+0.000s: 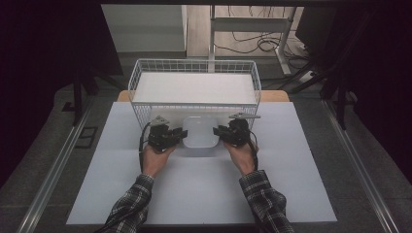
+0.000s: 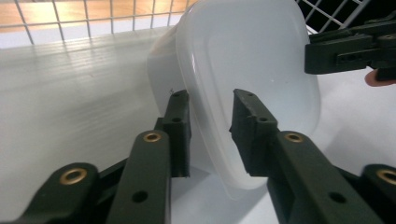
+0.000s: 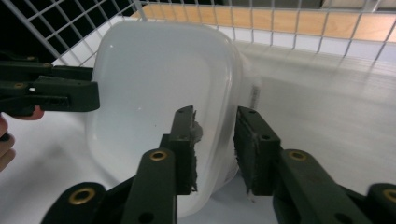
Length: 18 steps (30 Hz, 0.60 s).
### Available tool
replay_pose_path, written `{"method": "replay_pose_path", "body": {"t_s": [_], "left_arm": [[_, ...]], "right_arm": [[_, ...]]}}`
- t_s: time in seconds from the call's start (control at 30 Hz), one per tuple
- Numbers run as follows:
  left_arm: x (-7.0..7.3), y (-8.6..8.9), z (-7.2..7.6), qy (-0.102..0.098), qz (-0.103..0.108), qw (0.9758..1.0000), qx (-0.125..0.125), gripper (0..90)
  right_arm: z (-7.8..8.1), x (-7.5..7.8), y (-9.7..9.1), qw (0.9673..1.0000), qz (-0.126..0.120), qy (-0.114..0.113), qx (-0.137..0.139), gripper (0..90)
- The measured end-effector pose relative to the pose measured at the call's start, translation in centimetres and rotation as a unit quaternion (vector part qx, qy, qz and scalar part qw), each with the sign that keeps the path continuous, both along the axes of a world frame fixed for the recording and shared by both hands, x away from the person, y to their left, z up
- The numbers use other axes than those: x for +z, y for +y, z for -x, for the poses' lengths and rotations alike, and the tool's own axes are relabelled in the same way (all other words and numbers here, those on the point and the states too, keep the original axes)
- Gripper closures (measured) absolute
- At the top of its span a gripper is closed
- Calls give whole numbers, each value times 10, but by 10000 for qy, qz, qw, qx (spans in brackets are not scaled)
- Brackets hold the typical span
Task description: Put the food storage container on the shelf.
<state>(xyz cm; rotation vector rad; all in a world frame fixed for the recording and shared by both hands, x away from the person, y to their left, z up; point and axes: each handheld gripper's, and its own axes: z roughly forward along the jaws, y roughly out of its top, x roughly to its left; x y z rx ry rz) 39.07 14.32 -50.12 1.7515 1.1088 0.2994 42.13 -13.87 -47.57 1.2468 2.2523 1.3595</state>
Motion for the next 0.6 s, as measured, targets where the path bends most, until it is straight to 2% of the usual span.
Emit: {"method": "replay_pose_path", "body": {"t_s": [0.1, 0.17, 0.23, 0.37, 0.43, 0.6], "left_arm": [[2, -4, -2, -101, -90, 9998, 120, 654], [4, -5, -5, -165, -219, 9995, 173, 644], [6, -6, -9, -215, -339, 9988, 266, 612], [8, -8, -17, -243, -397, 9980, 424, 573], [10, -8, -15, -313, -581, 9969, 425, 558], [18, -6, -2, -507, -847, 9945, 357, 469]], "right_arm": [[-2, 2, 6, 9993, 288, -234, -97, 690], [-3, 3, 10, 9987, 370, -326, -163, 691], [-6, 3, 11, 9983, 390, -372, -221, 690], [-11, 2, 14, 9977, 397, -464, -307, 714], [-12, 3, 12, 9978, 339, -474, -315, 766], [-5, 10, 7, 9972, 386, -599, -243, 863]]}}
